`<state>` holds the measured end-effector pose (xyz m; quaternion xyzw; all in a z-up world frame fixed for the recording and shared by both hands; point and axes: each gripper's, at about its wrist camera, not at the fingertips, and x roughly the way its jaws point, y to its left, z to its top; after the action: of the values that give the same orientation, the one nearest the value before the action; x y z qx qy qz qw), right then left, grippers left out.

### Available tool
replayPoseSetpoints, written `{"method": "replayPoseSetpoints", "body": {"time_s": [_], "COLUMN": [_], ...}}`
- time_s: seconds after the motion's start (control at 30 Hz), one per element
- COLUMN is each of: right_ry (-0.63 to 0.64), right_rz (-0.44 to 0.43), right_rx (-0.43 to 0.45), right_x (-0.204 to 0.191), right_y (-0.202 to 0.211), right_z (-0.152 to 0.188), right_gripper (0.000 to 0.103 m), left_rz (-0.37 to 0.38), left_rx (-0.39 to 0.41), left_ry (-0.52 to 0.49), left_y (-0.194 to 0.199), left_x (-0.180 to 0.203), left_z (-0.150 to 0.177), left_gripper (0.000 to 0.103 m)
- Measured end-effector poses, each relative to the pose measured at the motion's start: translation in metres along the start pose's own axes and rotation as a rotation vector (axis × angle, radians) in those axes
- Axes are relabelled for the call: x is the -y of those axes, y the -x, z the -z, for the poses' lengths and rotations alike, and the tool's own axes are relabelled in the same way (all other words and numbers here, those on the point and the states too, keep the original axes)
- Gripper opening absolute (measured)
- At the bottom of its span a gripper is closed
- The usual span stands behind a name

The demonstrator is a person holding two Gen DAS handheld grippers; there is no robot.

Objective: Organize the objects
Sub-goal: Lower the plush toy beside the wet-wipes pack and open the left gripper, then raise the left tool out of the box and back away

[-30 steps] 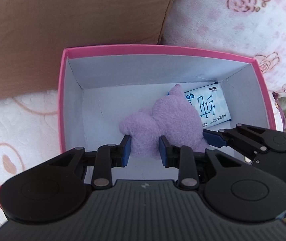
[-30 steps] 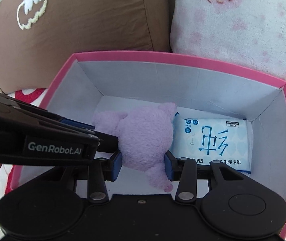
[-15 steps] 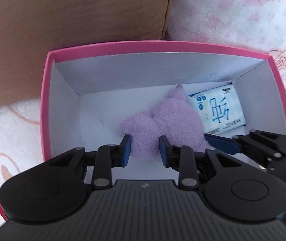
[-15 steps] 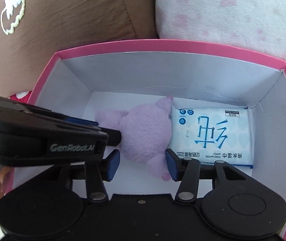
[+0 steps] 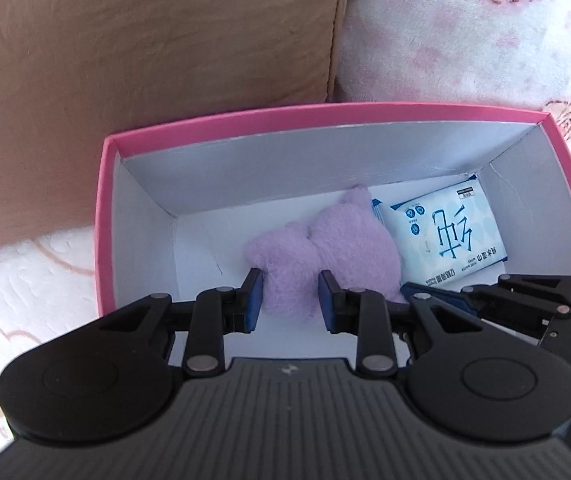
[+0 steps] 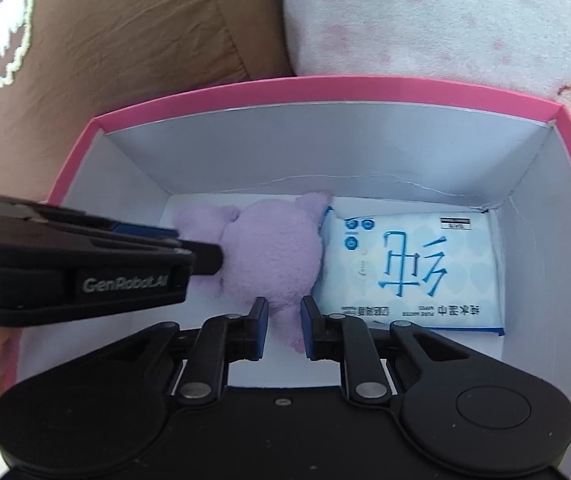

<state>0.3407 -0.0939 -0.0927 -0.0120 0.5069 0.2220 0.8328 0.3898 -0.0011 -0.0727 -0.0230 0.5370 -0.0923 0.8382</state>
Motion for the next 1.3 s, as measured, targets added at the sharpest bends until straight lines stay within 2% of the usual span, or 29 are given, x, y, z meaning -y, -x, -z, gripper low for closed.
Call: {"method": "replayPoseSetpoints", "body": {"time_s": [0.13,0.33,0.57,0.77,0.87,0.97,1.13,1.3], "right_ry": [-0.038,0.026,0.044,0.027,-0.014,-0.04,-0.036,-0.031], "right_rz": [-0.007,0.054,0.105,0.132,0.141,0.137,0.147,0.105], "right_rx": [-0.018,-0.052,-0.125,-0.096,-0.12,-0.132,-0.087,-0.073], "right_x": [0.006,0.009,0.006,-0.002,-0.001,0.001,-0.002,-0.003], "right_y": [0.005,0.015,0.001,0.004,-0.001,-0.007,-0.006,0.004], "right_z": [0.0,0.006,0.01,0.002,-0.004,-0.008,-0.01,0.0], "right_gripper": [0.022,0.023,0.028,0.028,0.028,0.028,0.028,0.028], "left_rz": [-0.015,-0.021,-0.007,-0.007,-0.011,-0.009,0.008,0.016], "left_rx": [0.01,0.032,0.056,0.103,0.134,0.138,0.136,0.127], "left_ry": [0.006,-0.027,-0.024,-0.026,-0.045,-0.058,-0.053,-0.087], "left_y": [0.0,0.004,0.005,0.014,0.021,0.025,0.024,0.027], "left_x": [-0.002,-0.001,-0.006,-0.007,-0.007,-0.004,-0.008,-0.008], "left_z": [-0.002,-0.002,0.0,-0.001,-0.003,-0.001,0.003,0.009], "left_gripper": [0.029,0.029,0.029,0.028,0.031,0.031,0.031,0.031]}}
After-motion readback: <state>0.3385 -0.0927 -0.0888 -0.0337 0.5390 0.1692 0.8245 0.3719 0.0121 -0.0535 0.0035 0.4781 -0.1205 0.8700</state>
